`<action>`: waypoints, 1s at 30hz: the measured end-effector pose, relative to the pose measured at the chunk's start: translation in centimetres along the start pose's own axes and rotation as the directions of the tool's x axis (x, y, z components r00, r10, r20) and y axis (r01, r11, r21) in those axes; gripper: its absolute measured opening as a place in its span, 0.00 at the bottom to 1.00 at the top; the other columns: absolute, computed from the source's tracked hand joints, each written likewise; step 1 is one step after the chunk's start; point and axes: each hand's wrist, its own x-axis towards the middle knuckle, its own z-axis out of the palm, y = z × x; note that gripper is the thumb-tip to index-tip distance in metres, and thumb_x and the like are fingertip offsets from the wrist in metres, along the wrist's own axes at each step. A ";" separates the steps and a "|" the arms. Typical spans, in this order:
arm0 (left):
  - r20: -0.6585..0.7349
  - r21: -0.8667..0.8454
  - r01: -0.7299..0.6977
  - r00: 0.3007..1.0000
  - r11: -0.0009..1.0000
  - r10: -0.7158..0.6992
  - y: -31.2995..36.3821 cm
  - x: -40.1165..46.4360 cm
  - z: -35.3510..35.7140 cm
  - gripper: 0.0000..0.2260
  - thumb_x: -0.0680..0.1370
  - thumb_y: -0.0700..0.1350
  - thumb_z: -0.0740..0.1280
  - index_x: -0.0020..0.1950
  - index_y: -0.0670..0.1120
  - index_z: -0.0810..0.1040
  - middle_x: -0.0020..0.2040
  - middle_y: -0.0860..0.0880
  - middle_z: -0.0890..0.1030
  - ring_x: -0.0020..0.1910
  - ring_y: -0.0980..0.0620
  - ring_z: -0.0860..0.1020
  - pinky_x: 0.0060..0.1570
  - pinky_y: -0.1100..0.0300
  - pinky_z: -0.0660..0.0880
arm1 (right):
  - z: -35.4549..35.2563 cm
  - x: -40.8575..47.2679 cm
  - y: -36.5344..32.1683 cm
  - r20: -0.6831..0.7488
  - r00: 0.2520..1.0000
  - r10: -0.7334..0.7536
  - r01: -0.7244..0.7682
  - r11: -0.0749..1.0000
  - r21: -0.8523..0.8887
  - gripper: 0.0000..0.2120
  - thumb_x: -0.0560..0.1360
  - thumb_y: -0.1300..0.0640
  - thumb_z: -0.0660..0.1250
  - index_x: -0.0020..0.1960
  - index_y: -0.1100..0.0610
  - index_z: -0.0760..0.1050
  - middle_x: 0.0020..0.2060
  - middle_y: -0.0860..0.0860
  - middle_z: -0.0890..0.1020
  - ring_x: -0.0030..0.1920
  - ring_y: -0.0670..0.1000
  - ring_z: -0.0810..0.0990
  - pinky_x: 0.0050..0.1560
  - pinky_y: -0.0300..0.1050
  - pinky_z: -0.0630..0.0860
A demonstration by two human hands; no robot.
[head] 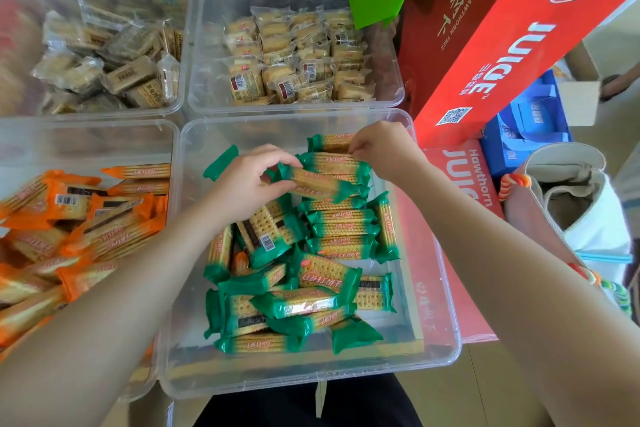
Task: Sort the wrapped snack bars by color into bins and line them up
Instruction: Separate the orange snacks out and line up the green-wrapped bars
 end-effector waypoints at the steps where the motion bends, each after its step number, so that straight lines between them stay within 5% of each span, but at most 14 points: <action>1: 0.007 0.022 -0.012 1.000 1.000 0.012 -0.4 0.0 0.4 0.11 0.74 0.41 0.69 0.55 0.50 0.77 0.54 0.57 0.73 0.51 0.57 0.74 0.47 0.70 0.71 | 0.2 0.2 -0.1 -0.019 1.000 0.023 -0.023 1.000 -0.013 0.10 0.74 0.66 0.63 0.50 0.60 0.82 0.48 0.55 0.83 0.49 0.55 0.80 0.49 0.42 0.72; 7: -0.147 -0.003 0.084 0.986 0.996 -0.084 0.0 1.5 3.1 0.12 0.76 0.42 0.67 0.59 0.42 0.75 0.63 0.47 0.70 0.53 0.54 0.73 0.53 0.64 0.73 | 1.3 -0.4 -1.1 -0.132 0.986 0.099 -0.120 0.979 -0.162 0.08 0.76 0.65 0.61 0.53 0.62 0.76 0.47 0.60 0.80 0.47 0.61 0.79 0.40 0.46 0.73; 11: -0.145 0.046 0.147 0.980 0.988 -0.139 0.3 2.4 4.2 0.14 0.77 0.46 0.65 0.61 0.45 0.72 0.61 0.47 0.73 0.50 0.49 0.77 0.52 0.54 0.76 | 1.1 -4.1 -2.0 -0.316 0.946 -0.068 0.019 0.988 -0.155 0.07 0.75 0.67 0.60 0.53 0.64 0.72 0.49 0.61 0.78 0.48 0.62 0.77 0.43 0.51 0.72; 13: -0.167 0.049 0.151 0.976 0.987 -0.141 0.3 2.5 4.6 0.14 0.77 0.46 0.65 0.61 0.45 0.71 0.61 0.47 0.73 0.52 0.49 0.76 0.53 0.55 0.75 | 1.7 -6.8 -2.6 -0.190 0.969 -0.159 0.136 0.982 -0.129 0.04 0.77 0.66 0.59 0.50 0.62 0.71 0.44 0.59 0.77 0.42 0.60 0.77 0.39 0.51 0.73; 15: -0.177 0.004 0.146 0.974 0.989 -0.143 0.1 2.5 4.7 0.17 0.77 0.46 0.66 0.64 0.44 0.68 0.62 0.47 0.72 0.56 0.48 0.75 0.56 0.55 0.74 | 3.2 -9.2 -2.8 0.131 0.982 -0.133 0.152 0.978 -0.141 0.06 0.79 0.60 0.57 0.48 0.61 0.71 0.41 0.55 0.76 0.41 0.58 0.78 0.38 0.49 0.76; 17: -0.158 -0.042 0.189 0.968 0.981 -0.193 0.0 2.6 4.5 0.22 0.76 0.47 0.67 0.68 0.44 0.65 0.66 0.45 0.71 0.59 0.46 0.75 0.59 0.52 0.73 | 4.8 -10.3 -2.4 0.430 0.902 -0.031 0.145 0.961 -0.235 0.11 0.80 0.55 0.57 0.54 0.60 0.74 0.47 0.54 0.78 0.47 0.57 0.80 0.44 0.50 0.79; 19: -0.143 -0.049 0.235 0.960 0.971 -0.240 -0.1 2.7 4.4 0.25 0.75 0.48 0.67 0.69 0.44 0.63 0.66 0.44 0.72 0.60 0.45 0.75 0.60 0.51 0.73 | 6.2 -10.5 -1.8 0.569 0.818 0.083 0.108 0.949 -0.295 0.14 0.80 0.52 0.59 0.58 0.61 0.73 0.53 0.55 0.79 0.52 0.56 0.79 0.46 0.47 0.77; 21: -0.145 -0.033 0.263 0.953 0.964 -0.265 -0.1 2.8 4.5 0.24 0.75 0.49 0.68 0.68 0.43 0.66 0.64 0.44 0.75 0.60 0.45 0.75 0.60 0.53 0.73 | 7.4 -10.5 -1.5 0.603 0.784 0.148 0.007 0.969 -0.247 0.17 0.79 0.50 0.61 0.59 0.62 0.72 0.54 0.55 0.78 0.53 0.56 0.78 0.47 0.46 0.73; 25: -0.152 -0.043 0.291 0.944 0.956 -0.294 0.0 2.9 4.3 0.21 0.75 0.50 0.68 0.65 0.45 0.70 0.60 0.46 0.78 0.57 0.48 0.77 0.55 0.57 0.73 | 8.2 -10.8 -1.9 0.528 0.838 0.138 -0.070 0.987 -0.147 0.17 0.77 0.51 0.64 0.62 0.59 0.72 0.56 0.55 0.79 0.54 0.57 0.78 0.49 0.48 0.75; 30: -0.135 -0.078 0.296 0.943 0.952 -0.305 0.2 3.0 3.9 0.21 0.74 0.48 0.69 0.64 0.45 0.70 0.60 0.47 0.78 0.56 0.49 0.77 0.52 0.61 0.71 | 3.2 -10.1 -1.7 0.399 0.916 0.041 -0.026 0.999 -0.043 0.08 0.75 0.55 0.68 0.50 0.59 0.75 0.46 0.53 0.79 0.44 0.53 0.77 0.47 0.48 0.77</action>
